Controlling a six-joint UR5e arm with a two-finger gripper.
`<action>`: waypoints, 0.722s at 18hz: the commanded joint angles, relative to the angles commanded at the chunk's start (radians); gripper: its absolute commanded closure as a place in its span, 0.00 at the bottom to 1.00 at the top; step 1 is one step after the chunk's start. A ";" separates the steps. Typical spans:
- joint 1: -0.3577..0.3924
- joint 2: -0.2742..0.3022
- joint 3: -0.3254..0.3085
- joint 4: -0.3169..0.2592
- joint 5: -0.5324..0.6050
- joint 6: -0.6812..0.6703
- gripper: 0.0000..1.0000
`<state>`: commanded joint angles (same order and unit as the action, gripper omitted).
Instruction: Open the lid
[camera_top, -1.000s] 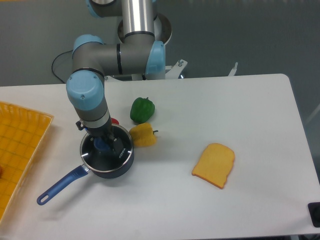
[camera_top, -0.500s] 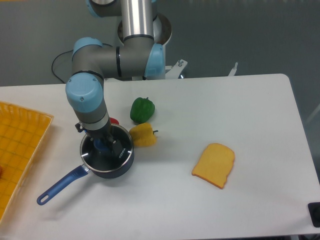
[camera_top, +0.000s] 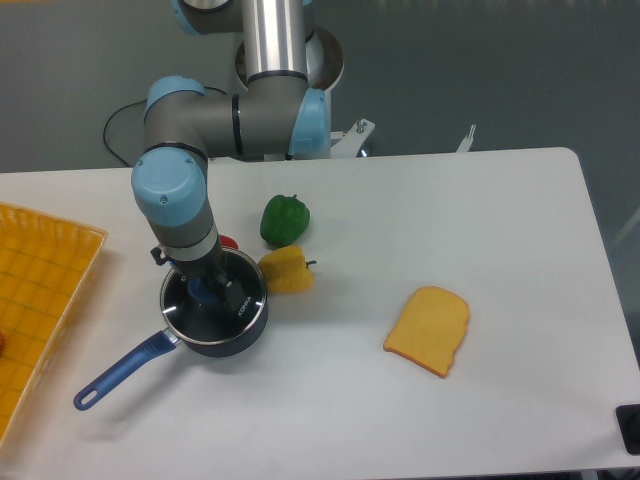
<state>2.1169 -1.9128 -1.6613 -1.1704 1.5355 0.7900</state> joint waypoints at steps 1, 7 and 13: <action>0.000 -0.002 0.000 0.000 0.000 0.000 0.00; 0.000 -0.002 -0.002 -0.002 0.000 0.002 0.00; 0.000 -0.003 0.000 -0.002 0.000 0.002 0.07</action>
<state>2.1169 -1.9159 -1.6613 -1.1720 1.5355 0.7915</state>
